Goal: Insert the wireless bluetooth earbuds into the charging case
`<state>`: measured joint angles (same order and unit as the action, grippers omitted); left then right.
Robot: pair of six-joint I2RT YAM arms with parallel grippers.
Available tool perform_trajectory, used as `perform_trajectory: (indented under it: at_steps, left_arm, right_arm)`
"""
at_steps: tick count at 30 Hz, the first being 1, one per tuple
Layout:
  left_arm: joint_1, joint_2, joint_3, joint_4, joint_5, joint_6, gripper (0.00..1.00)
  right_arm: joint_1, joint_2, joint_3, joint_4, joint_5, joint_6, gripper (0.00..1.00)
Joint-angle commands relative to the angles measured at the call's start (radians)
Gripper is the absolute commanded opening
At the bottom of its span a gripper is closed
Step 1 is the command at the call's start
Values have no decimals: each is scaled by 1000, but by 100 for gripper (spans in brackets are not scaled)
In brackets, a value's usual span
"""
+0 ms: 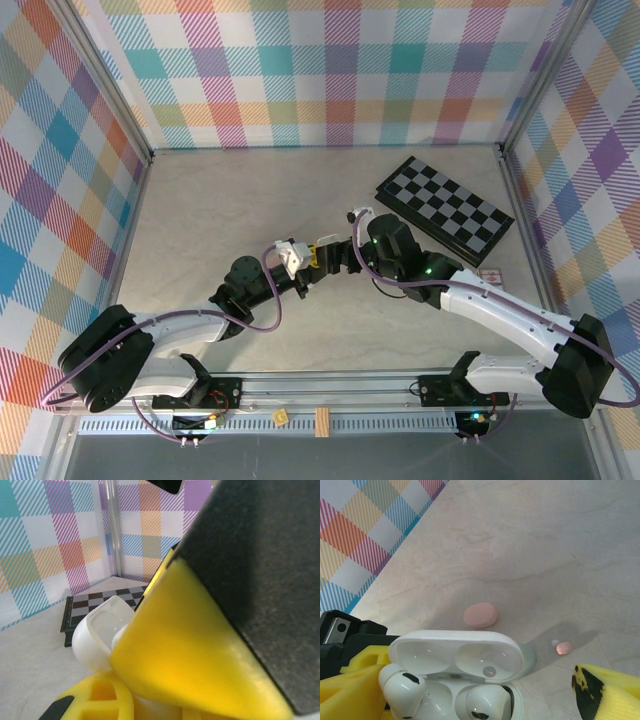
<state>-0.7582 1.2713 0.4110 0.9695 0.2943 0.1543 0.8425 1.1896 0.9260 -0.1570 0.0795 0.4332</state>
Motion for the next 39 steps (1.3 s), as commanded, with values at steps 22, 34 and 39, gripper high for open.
perform_trajectory:
  at_steps: [22,34,39]
  left_arm:
    - [-2,-28,-32,18,-59,63,0]
    - [4,-40,-27,19,-35,67,1]
    - [3,-45,-34,-2,-39,84,1]
  right_arm:
    - [-8,-98,34,-67,-18,-15,92]
    - [-8,-38,103,-119,-43,-18,87]
    - [-8,-2,151,-148,-84,-18,62]
